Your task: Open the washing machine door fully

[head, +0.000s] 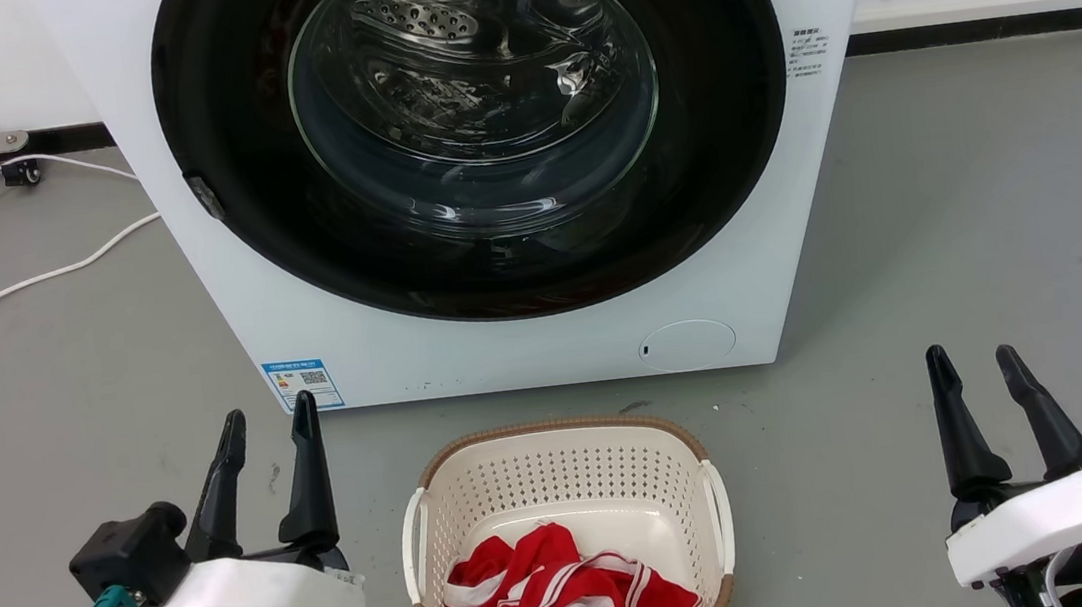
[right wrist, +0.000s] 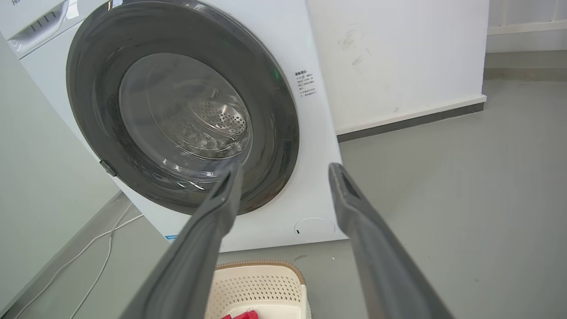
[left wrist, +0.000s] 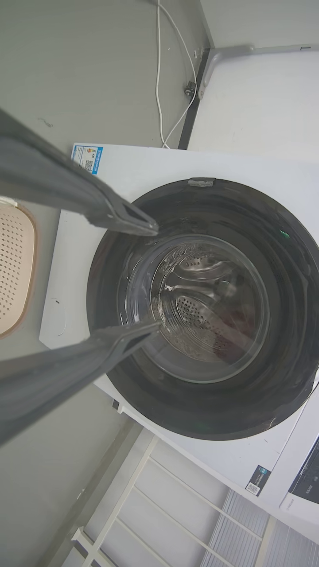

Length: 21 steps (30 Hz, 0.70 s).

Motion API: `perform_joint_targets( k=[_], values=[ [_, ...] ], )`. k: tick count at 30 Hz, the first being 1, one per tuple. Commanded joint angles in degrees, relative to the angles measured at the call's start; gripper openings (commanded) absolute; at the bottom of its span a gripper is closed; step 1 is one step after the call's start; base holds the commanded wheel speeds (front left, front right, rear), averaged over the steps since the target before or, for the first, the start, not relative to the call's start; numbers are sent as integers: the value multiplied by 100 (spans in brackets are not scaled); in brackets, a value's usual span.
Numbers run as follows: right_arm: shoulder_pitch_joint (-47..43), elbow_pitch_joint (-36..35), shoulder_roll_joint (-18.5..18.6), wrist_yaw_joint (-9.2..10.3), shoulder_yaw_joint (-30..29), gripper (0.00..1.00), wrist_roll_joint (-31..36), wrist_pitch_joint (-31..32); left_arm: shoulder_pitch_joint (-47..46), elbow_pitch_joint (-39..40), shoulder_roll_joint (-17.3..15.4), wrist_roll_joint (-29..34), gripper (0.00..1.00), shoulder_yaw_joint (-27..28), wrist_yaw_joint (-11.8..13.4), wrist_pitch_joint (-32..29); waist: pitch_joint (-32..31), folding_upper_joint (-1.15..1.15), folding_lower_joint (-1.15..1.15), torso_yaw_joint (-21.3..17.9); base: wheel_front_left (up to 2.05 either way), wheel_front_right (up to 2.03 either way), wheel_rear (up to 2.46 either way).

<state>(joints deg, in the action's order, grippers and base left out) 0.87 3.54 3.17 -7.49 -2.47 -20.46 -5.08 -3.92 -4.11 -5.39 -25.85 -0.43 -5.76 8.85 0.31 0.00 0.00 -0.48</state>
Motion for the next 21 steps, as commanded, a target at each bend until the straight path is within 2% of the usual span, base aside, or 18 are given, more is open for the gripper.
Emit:
perform_joint_targets(
  k=[1, 21],
  values=[
    [33, -43, -13, 0, -10, 100, 197, -22, -12, 73, -57, 185, 100, -37, 24, 70, 1, 0, 0, -1, 0, 0, 0],
    [-12, -106, -24, 0, 4, 100, 1210, -101, 113, 78, -122, 1133, 100, -161, 181, 314, -11, 0, 0, 15, 0, 0, 0]
  ],
)
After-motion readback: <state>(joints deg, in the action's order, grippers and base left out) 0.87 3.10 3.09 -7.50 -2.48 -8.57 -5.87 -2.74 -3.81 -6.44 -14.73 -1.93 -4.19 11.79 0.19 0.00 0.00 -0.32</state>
